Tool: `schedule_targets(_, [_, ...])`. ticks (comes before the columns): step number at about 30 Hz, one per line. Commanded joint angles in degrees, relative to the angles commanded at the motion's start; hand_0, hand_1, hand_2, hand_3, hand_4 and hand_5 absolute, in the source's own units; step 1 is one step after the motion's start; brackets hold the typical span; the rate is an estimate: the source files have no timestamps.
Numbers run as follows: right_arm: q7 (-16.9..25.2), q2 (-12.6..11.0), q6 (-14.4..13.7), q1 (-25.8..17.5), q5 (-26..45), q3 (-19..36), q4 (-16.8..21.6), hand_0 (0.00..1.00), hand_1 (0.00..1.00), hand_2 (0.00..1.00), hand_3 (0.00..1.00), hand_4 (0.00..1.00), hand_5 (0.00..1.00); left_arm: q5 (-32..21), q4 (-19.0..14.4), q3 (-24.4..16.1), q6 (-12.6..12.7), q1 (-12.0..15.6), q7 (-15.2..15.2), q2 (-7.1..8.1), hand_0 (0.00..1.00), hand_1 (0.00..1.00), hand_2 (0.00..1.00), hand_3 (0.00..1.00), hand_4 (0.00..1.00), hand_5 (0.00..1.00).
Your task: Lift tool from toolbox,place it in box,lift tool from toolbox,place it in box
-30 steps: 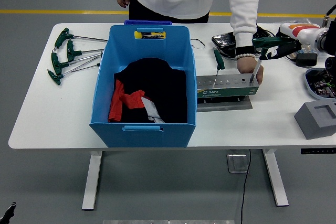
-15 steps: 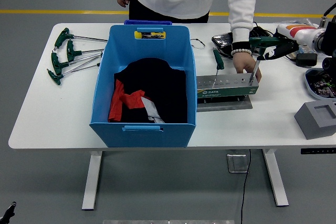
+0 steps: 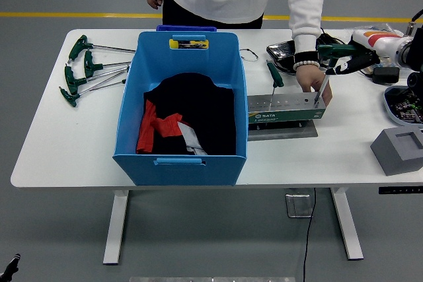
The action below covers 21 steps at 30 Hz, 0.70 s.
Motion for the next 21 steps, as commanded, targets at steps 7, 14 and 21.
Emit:
schedule_targets(7, [-0.2, -0.4, -0.1, 0.1, 1.5, 0.1, 0.7, 0.112, 0.033, 0.058, 0.038, 0.998, 0.811, 0.3, 0.0, -0.3, 0.1, 0.2, 0.1, 0.04, 0.920, 0.936, 0.924, 0.761, 0.710, 0.791])
schedule_targets(14, [-0.3, -0.5, -0.3, -0.2, 2.4, 0.2, 0.9, 0.110, 0.030, 0.056, 0.034, 0.998, 0.852, 0.6, 0.0, -0.6, 0.1, 0.3, 0.2, -0.04, 0.920, 0.936, 0.924, 0.762, 0.710, 0.792])
schedule_targets(21, [-0.6, -0.5, -1.0, -0.7, 3.0, 0.5, 1.3, 0.108, 0.025, 0.054, 0.030, 0.998, 0.868, 1.0, 0.0, -0.9, 0.2, 0.5, 0.4, -0.09, 0.920, 0.936, 0.924, 0.763, 0.710, 0.793])
